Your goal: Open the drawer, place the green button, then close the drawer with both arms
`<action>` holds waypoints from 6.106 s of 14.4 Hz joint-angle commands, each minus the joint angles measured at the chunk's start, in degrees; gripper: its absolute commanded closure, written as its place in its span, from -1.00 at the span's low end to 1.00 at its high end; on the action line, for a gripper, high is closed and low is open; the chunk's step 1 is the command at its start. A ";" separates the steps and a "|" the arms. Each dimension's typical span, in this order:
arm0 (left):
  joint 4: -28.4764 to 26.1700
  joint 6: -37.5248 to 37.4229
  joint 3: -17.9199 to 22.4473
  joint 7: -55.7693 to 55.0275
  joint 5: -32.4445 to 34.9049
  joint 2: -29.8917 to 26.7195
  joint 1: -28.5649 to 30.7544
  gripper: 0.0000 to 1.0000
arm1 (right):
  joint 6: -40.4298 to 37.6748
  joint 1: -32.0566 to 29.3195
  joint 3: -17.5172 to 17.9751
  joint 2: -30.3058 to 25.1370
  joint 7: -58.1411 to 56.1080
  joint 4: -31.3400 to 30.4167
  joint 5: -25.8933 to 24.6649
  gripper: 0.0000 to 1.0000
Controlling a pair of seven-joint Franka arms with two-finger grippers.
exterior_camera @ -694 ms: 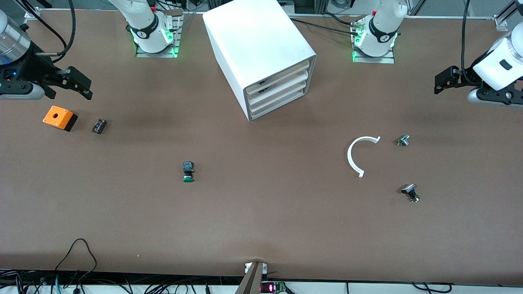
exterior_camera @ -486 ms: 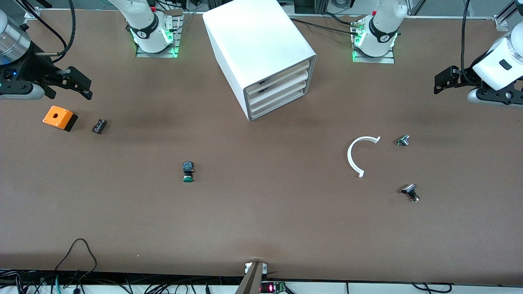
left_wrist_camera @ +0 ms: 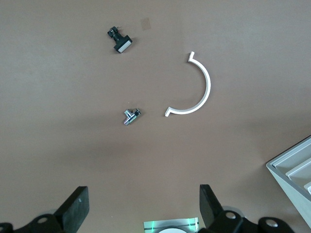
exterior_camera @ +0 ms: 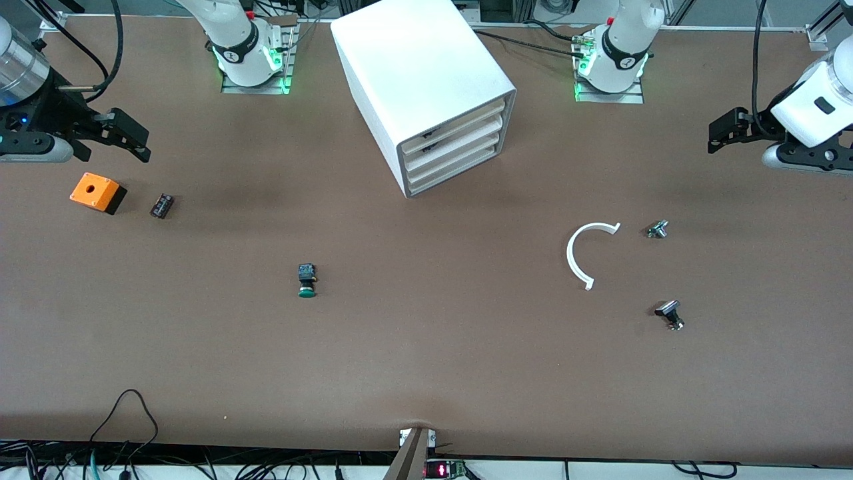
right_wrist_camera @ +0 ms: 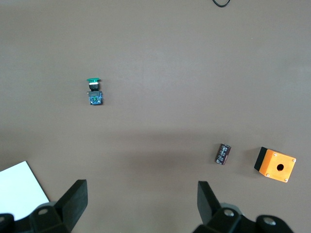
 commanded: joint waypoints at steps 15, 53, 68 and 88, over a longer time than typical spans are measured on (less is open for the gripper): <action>2.70 -20.27 -2.01 0.32 -11.92 2.76 -0.43 -0.99 | 5.97 2.51 0.98 11.15 -2.96 0.65 4.27 -1.00; -36.23 22.41 -19.42 70.81 -87.17 36.60 -0.07 -0.15 | 46.67 12.97 0.80 41.92 -3.31 -6.39 3.39 0.04; -31.67 22.59 -17.76 60.72 -86.47 36.43 0.89 1.00 | 43.69 22.36 0.80 41.48 22.32 8.46 3.92 1.00; -18.66 22.50 -7.29 17.18 -50.75 29.23 2.47 -1.00 | 38.32 43.81 0.10 46.05 84.56 21.39 -2.41 1.00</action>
